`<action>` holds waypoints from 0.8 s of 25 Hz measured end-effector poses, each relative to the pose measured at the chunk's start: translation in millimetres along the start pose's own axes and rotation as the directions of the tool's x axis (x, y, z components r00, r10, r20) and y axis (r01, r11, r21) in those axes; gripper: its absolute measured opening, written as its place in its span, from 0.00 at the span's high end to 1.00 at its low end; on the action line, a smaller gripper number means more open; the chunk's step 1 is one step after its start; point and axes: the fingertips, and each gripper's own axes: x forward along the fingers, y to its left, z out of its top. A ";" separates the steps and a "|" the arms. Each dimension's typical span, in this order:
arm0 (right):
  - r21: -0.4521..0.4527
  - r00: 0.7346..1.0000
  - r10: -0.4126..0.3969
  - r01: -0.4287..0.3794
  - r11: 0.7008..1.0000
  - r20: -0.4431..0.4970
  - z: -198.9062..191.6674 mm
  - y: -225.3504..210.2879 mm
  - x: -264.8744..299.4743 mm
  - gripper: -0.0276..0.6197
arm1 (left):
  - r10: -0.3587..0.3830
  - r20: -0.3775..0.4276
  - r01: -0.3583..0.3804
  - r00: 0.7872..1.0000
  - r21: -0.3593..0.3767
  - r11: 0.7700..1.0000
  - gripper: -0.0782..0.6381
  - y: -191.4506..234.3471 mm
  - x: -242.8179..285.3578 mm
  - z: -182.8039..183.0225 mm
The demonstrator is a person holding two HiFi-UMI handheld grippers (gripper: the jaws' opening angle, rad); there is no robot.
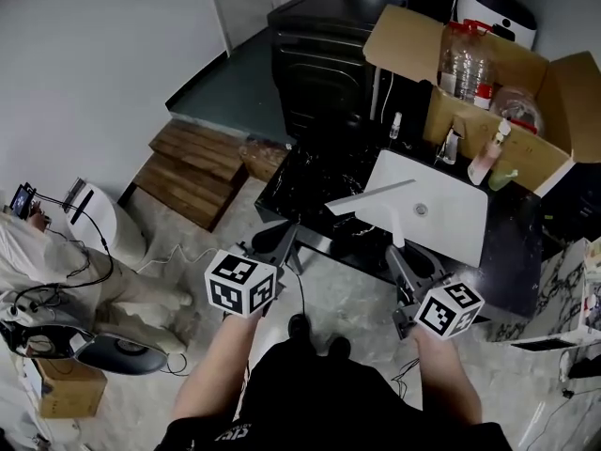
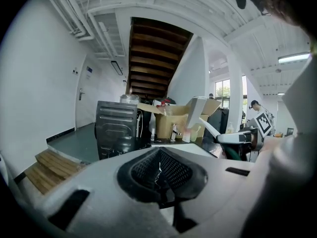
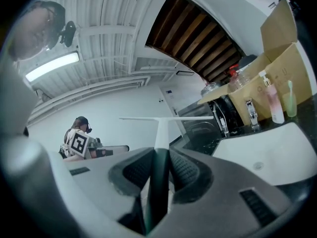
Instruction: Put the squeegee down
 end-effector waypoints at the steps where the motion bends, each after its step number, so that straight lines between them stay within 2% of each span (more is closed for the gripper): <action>1: -0.007 1.000 -0.003 0.003 1.000 -0.005 1.5 0.2 4.0 0.81 | -0.004 0.005 0.004 1.000 -0.006 1.000 0.88 4.6 3.2 1.2; 5: -0.020 0.999 -0.035 0.035 0.999 -0.012 9.6 -3.6 21.9 0.81 | -0.027 0.019 0.028 0.999 -0.016 0.999 0.88 25.4 18.1 7.7; 10: -0.047 0.998 -0.059 0.059 0.997 0.004 24.3 -6.3 62.2 0.81 | -0.044 0.037 0.044 0.998 0.007 0.999 0.88 63.6 30.4 20.2; 20: -0.064 0.998 -0.061 0.060 0.996 -0.002 23.3 21.9 139.2 0.81 | -0.064 0.084 0.062 0.994 0.025 0.998 0.88 132.6 32.9 32.8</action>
